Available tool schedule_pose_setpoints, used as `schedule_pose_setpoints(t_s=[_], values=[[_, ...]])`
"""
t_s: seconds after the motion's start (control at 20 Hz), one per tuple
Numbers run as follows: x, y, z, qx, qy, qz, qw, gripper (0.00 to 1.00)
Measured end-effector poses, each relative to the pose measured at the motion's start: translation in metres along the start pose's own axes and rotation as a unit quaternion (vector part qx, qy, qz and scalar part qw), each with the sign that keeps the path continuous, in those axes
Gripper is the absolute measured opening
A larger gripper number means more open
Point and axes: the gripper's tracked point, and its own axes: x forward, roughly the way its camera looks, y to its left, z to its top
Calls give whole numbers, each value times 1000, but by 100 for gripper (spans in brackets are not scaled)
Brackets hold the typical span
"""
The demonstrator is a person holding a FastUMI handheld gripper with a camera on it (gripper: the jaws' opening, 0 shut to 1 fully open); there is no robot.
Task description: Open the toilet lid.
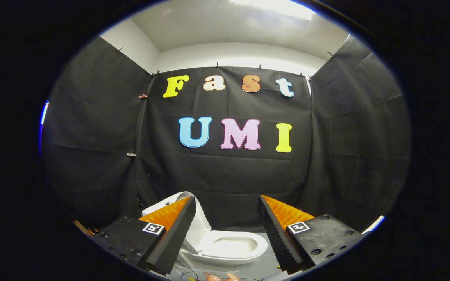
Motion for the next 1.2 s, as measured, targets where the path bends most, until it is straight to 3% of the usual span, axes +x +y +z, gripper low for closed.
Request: schedule_pose_setpoints(t_s=[1.2], values=[[-1,-14,-2,-8,7,-21,1000,99]])
